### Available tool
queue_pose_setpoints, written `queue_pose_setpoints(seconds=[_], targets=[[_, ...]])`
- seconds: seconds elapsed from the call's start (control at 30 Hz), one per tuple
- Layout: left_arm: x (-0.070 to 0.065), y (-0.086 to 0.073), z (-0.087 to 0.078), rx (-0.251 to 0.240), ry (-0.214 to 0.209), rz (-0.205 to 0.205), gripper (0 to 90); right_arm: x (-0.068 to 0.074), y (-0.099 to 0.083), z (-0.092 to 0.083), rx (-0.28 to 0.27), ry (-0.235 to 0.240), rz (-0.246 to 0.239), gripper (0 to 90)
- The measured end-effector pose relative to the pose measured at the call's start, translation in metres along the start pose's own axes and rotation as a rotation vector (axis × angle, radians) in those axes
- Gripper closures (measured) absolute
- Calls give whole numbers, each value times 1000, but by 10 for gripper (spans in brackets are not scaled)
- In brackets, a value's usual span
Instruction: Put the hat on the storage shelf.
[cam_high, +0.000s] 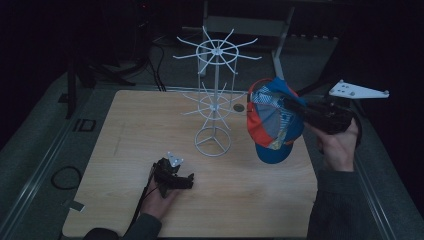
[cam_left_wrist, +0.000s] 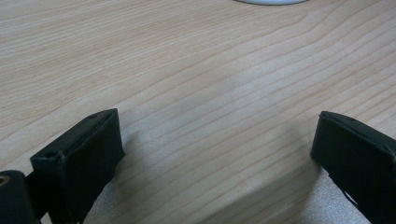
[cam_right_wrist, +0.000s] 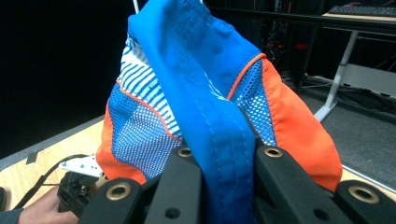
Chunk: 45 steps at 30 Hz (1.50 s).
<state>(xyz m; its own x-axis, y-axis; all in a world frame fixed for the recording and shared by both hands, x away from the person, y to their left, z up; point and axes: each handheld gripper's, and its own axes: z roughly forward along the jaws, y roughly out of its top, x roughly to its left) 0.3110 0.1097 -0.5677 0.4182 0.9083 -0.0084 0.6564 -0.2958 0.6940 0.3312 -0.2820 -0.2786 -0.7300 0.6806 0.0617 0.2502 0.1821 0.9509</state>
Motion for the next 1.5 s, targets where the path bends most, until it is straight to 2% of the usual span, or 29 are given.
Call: queue_pose_setpoints(seconds=[0.4,0.8,1.1,1.5], targets=[[0,0,0,0,0,0,26,-1,5,0,-15,7,3,850],[0,0,0,2,0,2,26,3,14,-2,-41,10,-17,850],[0,0,0,2,2,3,26,4,22,-4,-54,2,-23,850],[0,0,0,2,1,3,26,3,22,-5,-74,-16,-13,850]])
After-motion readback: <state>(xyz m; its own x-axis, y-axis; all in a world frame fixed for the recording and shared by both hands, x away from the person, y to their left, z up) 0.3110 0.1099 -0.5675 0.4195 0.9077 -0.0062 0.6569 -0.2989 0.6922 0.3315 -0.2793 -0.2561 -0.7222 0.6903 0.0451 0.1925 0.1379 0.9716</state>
